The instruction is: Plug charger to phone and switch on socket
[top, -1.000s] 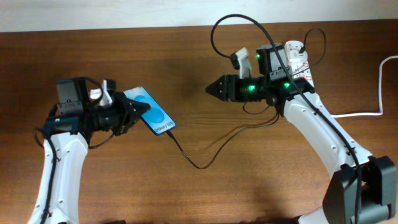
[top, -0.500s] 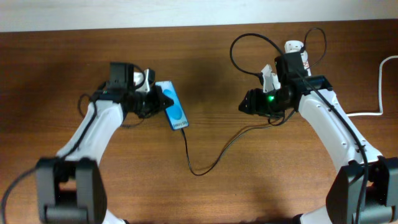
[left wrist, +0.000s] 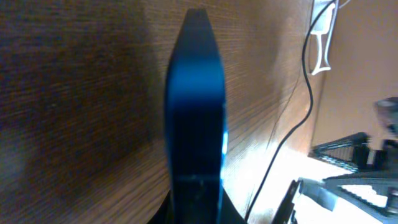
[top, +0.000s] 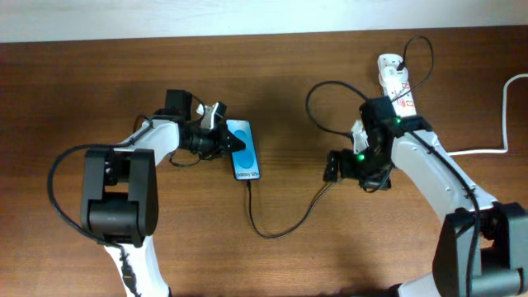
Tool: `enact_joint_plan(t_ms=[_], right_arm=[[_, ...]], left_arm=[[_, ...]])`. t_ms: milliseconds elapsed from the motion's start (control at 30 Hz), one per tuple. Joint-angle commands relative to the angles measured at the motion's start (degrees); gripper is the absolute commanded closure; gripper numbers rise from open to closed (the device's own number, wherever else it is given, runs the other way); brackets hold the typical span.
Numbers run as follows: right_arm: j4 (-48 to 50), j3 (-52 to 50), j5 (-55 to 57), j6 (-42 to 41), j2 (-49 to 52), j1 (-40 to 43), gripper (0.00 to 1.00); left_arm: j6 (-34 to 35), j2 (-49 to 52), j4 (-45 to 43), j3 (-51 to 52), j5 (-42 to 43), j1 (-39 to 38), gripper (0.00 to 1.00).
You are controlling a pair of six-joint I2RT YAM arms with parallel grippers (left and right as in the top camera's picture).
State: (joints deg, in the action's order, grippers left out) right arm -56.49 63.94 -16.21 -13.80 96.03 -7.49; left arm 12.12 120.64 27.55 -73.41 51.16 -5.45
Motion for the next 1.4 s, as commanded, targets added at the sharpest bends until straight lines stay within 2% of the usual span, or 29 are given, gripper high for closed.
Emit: enact_joint_plan(t_ms=[0, 133, 333, 400, 567, 767, 1000, 1167, 1233, 1367], right_arm=[[1.0, -3.6, 1.6, -1.3, -0.8, 0.0, 0.02], [1.9, -5.6, 1.5, -3.8, -0.8, 0.0, 0.02], [1.9, -5.6, 1.5, -3.8, -0.8, 0.0, 0.01], [1.9, -5.6, 1.5, -3.8, -0.8, 0.0, 0.02], [1.9, -5.6, 1.5, -3.8, -0.8, 0.0, 0.02], [1.9, -5.6, 1.5, -3.8, -0.8, 0.0, 0.02], [1.9, -5.6, 1.5, -3.8, -0.8, 0.0, 0.02], [1.9, -5.6, 1.5, -3.8, -0.8, 0.0, 0.02], [1.9, -5.6, 1.5, -3.8, -0.8, 0.0, 0.02], [1.9, -5.6, 1.5, -3.8, -0.8, 0.0, 0.02]], left_arm=[[-2.8, 1.3, -0.3, -1.0, -2.0, 0.0, 0.93], [-2.8, 1.3, 1.2, -1.0, -6.5, 0.0, 0.87], [-2.8, 1.3, 1.3, -1.0, -7.5, 0.0, 0.76], [-2.8, 1.3, 1.7, -1.0, -8.2, 0.0, 0.76], [-2.8, 1.3, 5.9, -1.0, -16.9, 0.0, 0.76], [-2.8, 1.3, 6.6, -1.0, -18.1, 0.0, 0.74], [5.4, 1.3, 7.3, -1.0, -26.0, 0.0, 0.74], [5.5, 1.3, 8.3, -1.0, -27.1, -0.1, 0.73], [5.5, 1.3, 11.7, -1.0, -31.5, -0.1, 0.74], [5.4, 1.3, 15.0, -1.0, -35.2, -0.1, 0.74]])
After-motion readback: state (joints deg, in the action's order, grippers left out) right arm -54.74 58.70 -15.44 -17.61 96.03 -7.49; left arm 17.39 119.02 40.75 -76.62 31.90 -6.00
